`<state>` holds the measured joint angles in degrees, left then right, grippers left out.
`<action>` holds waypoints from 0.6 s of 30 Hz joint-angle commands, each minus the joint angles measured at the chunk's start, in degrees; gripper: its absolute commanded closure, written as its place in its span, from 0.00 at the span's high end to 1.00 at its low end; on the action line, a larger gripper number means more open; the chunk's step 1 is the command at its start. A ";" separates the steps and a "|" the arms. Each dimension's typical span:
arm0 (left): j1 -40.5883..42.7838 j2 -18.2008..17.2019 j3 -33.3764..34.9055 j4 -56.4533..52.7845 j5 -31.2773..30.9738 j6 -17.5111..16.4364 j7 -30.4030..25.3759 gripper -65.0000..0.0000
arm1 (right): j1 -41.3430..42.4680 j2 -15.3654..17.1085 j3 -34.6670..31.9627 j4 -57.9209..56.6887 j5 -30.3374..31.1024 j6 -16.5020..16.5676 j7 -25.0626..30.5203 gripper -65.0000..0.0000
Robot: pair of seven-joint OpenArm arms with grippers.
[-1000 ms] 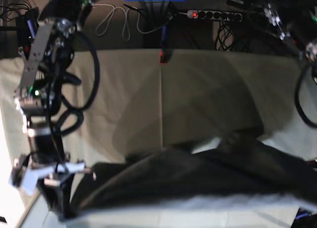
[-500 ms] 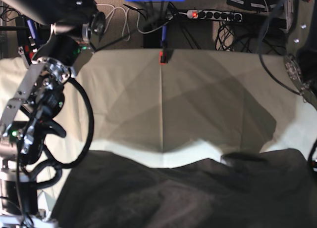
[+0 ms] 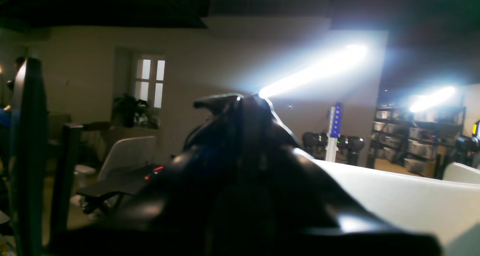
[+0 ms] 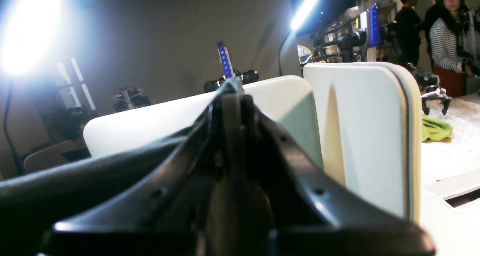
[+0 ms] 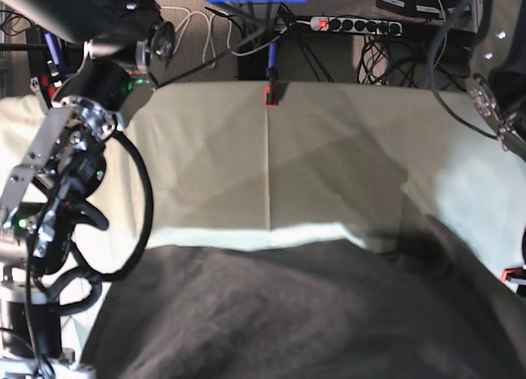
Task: Layout the t-shirt on the table in an organized manner, then fold the t-shirt properly
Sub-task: 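Lift the shirt high with both grippers and lay it flat on the table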
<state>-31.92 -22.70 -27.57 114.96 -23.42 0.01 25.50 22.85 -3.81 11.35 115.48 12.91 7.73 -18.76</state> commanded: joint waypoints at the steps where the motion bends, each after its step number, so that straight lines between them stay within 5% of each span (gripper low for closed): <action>1: -1.53 -0.55 0.63 0.16 -0.10 -0.14 -1.36 0.00 | 1.54 -0.01 -0.15 -0.10 0.50 0.32 1.75 0.00; 8: -0.65 -0.38 8.72 -4.93 0.08 0.30 -1.28 0.00 | 3.48 0.34 0.12 -9.94 0.24 0.32 1.49 0.00; 18: -12.08 4.19 13.11 -32.89 0.08 0.30 -1.28 0.01 | 14.82 6.41 0.21 -36.93 0.06 0.32 1.75 0.00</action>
<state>-41.43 -18.17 -14.57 80.77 -23.22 0.43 26.28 35.77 2.48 11.75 77.30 12.53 7.70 -18.74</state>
